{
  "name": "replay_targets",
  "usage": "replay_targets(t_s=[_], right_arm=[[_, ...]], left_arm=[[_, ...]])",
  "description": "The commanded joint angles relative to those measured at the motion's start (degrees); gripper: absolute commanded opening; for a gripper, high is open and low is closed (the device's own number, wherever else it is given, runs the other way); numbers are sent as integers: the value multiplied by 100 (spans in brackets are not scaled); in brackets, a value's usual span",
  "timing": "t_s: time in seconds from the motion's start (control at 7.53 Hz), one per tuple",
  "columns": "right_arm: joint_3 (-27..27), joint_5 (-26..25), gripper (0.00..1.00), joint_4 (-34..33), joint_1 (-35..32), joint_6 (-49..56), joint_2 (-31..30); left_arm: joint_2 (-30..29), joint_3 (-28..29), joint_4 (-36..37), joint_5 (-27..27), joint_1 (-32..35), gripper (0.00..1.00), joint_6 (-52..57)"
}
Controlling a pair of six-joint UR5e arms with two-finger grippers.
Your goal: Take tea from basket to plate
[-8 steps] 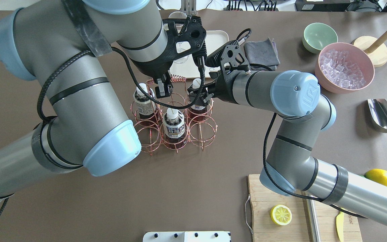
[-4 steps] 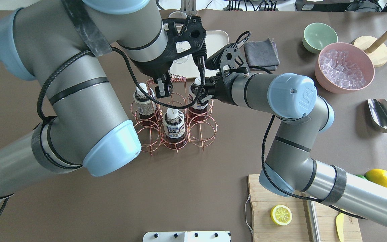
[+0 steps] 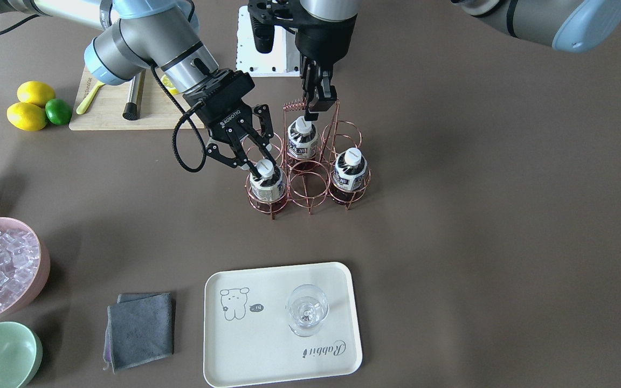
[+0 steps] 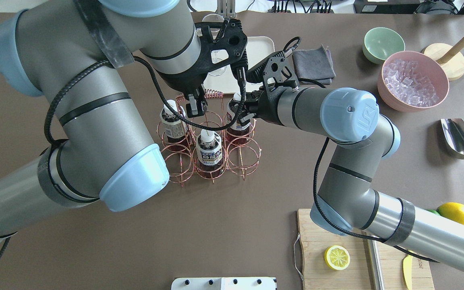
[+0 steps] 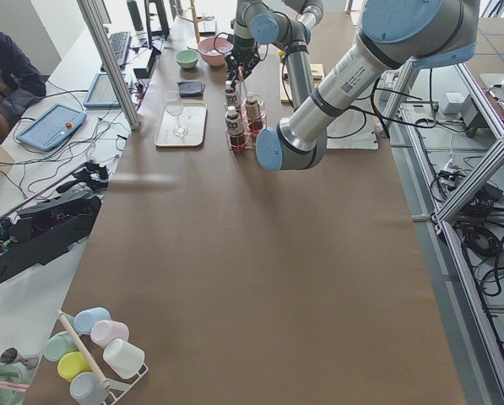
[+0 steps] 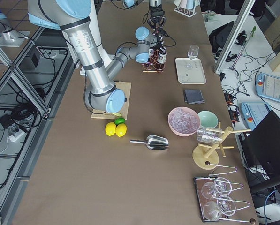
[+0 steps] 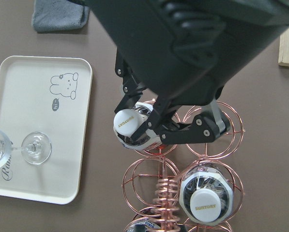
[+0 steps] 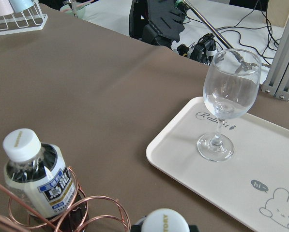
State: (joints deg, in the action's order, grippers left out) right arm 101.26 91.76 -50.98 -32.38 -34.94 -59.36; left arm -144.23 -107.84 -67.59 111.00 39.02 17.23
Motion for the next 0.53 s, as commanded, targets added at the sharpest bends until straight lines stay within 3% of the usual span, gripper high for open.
replay_targets(t_s=[0.0, 0.4], right_arm=[[462, 78, 0, -863, -198, -40, 292], [693, 1181, 0, -2105, -1056, -40, 933]], left_arm=[[0, 9, 0, 0, 0, 0, 0], [9, 9, 0, 0, 0, 0, 0]])
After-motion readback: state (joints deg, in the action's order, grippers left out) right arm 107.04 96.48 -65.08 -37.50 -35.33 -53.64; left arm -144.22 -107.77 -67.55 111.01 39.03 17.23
